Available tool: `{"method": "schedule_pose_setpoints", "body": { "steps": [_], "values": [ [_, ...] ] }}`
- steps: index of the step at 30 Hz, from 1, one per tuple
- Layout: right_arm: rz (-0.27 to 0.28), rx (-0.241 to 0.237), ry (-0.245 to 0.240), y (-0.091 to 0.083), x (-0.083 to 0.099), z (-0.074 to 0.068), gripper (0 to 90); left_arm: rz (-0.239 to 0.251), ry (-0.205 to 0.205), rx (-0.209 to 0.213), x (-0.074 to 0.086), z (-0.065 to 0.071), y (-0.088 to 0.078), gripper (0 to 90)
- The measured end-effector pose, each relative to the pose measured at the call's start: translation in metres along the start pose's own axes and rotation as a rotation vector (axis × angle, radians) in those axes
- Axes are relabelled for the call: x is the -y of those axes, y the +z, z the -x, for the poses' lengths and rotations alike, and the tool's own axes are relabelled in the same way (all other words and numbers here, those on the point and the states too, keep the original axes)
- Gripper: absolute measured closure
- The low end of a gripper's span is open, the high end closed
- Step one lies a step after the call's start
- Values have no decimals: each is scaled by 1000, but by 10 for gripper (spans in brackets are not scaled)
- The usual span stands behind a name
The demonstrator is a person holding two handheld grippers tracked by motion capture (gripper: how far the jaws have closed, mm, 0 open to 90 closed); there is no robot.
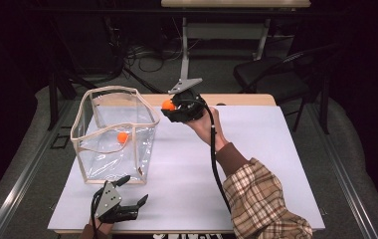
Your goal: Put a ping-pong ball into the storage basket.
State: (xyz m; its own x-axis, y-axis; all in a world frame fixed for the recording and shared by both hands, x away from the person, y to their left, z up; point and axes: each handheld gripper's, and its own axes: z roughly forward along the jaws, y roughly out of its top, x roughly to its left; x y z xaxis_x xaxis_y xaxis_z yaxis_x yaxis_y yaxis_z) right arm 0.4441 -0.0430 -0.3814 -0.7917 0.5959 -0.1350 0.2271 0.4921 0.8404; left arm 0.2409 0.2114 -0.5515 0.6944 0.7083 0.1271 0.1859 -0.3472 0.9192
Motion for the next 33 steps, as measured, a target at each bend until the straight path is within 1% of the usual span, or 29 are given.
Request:
{"method": "schedule_pose_setpoints", "body": {
  "steps": [14,33],
  "values": [
    [-6,-7,-4,5,-9,-2,510,0,0,0,0,0,0,159],
    [5,-23,-33,12,-25,-9,510,1,0,1,0,0,0,159]
  ]
}}
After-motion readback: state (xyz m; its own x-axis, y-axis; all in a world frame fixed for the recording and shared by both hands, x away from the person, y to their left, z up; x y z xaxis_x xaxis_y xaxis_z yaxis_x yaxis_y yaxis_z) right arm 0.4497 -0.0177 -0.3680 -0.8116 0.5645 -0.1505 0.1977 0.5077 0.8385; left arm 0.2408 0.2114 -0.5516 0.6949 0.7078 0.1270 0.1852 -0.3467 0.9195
